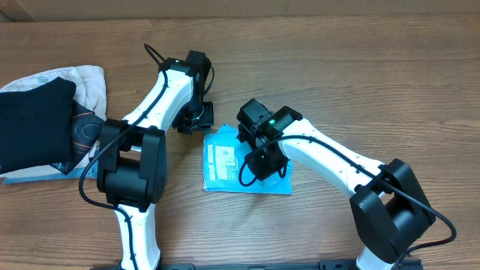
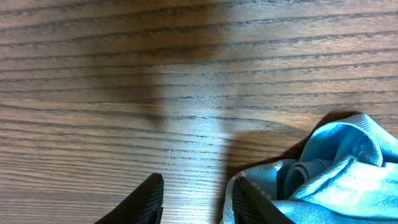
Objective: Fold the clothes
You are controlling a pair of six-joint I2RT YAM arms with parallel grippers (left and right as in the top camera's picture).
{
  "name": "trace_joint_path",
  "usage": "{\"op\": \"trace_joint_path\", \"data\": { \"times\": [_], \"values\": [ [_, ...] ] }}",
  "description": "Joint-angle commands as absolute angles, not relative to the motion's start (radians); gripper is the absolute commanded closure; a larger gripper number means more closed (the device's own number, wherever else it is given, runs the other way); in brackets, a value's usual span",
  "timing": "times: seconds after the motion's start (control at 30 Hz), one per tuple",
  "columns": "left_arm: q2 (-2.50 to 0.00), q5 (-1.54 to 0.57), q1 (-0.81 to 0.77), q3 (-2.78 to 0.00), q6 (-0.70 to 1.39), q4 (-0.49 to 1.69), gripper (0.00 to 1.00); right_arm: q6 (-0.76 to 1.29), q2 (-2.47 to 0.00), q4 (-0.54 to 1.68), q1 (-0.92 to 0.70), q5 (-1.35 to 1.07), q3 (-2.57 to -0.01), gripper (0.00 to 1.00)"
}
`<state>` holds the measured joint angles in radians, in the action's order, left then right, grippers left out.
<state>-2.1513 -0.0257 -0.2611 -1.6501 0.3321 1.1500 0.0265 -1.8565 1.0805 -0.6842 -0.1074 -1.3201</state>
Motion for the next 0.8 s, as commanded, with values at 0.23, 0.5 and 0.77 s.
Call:
{"op": "trace_joint_path", "data": {
  "times": [0.23,0.5,0.77],
  "values": [
    [-2.171,-0.033,-0.262,-1.657,0.309,1.148,0.61,0.466,-1.859,1.184,-0.666,0.216,-1.316,0.96],
    [-2.171,-0.033,-0.262,-1.657,0.292,1.148,0.60,0.532,-1.859,1.302,-0.664,0.228,-1.316,0.92],
    [-2.171,-0.033,-0.262,-1.657,0.291,1.152,0.60,0.532,-1.859,1.373,-0.665,0.178,-1.316,0.84]
  ]
}}
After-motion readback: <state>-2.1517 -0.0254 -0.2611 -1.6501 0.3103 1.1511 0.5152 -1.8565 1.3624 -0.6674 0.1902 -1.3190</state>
